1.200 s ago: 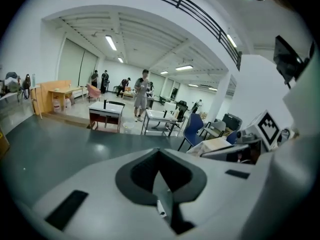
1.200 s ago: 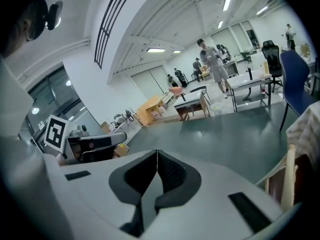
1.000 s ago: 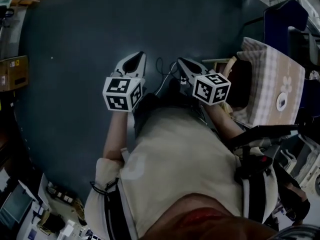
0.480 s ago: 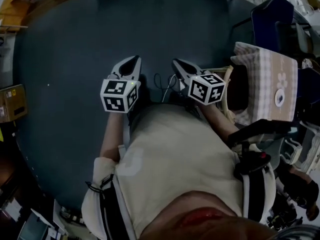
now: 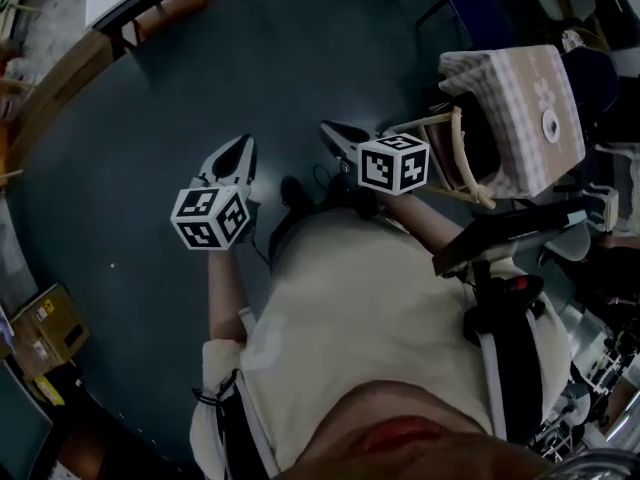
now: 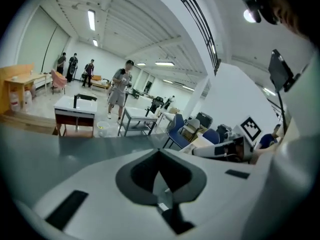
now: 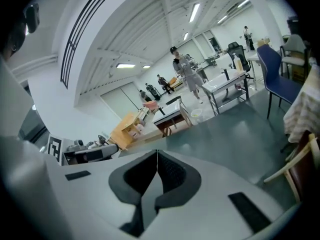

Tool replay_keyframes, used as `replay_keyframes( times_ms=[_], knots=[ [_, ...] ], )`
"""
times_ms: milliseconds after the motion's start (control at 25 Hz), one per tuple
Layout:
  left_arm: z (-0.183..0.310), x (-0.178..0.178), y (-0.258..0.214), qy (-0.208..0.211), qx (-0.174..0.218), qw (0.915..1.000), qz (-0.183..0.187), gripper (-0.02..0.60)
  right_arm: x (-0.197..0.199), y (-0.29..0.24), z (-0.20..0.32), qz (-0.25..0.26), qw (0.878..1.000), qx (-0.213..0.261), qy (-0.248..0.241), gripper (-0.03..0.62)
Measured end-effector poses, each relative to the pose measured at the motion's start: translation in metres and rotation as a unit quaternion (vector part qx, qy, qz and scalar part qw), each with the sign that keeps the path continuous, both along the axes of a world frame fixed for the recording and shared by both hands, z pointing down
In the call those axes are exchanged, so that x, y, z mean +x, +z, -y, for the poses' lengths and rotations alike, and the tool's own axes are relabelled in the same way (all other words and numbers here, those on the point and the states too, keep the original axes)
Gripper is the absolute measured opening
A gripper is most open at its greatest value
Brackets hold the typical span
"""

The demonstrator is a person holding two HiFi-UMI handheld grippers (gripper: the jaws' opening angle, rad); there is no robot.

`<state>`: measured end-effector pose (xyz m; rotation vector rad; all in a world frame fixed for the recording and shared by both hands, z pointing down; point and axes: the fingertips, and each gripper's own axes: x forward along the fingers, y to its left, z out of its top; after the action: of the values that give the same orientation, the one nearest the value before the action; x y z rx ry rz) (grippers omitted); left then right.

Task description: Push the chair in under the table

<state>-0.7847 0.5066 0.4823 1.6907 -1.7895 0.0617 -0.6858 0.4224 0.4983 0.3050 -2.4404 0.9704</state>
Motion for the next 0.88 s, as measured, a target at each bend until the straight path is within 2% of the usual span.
replay_keyframes(
  times_ms=[160,320,440,560,680,880],
  knots=[
    [0.023,-0.027,0.002,0.017,-0.010,0.9991,0.037,0.008,-0.017,0.000,0.023,0.000,1.000,-0.001,0.030,0.012],
    [0.034,-0.033,0.011,0.033,-0.030,0.9985,0.032,0.008,-0.022,-0.006,0.043,0.006,0.998,0.001,0.062,0.012],
    [0.057,-0.035,0.012,0.059,-0.044,0.9962,0.047,0.008,-0.021,-0.002,0.066,0.012,0.996,-0.008,0.088,0.012],
    [0.091,-0.056,0.010,0.081,-0.044,0.9936,0.065,0.008,-0.038,0.006,0.093,0.025,0.993,-0.016,0.113,0.012],
    [0.124,-0.076,0.017,0.095,-0.060,0.9916,0.064,0.008,-0.056,0.016,0.118,0.034,0.991,-0.028,0.128,0.012],
    [0.222,-0.047,0.019,0.138,-0.076,0.9849,0.072,0.008,-0.032,0.024,0.202,0.032,0.986,-0.051,0.157,0.012]
  ],
)
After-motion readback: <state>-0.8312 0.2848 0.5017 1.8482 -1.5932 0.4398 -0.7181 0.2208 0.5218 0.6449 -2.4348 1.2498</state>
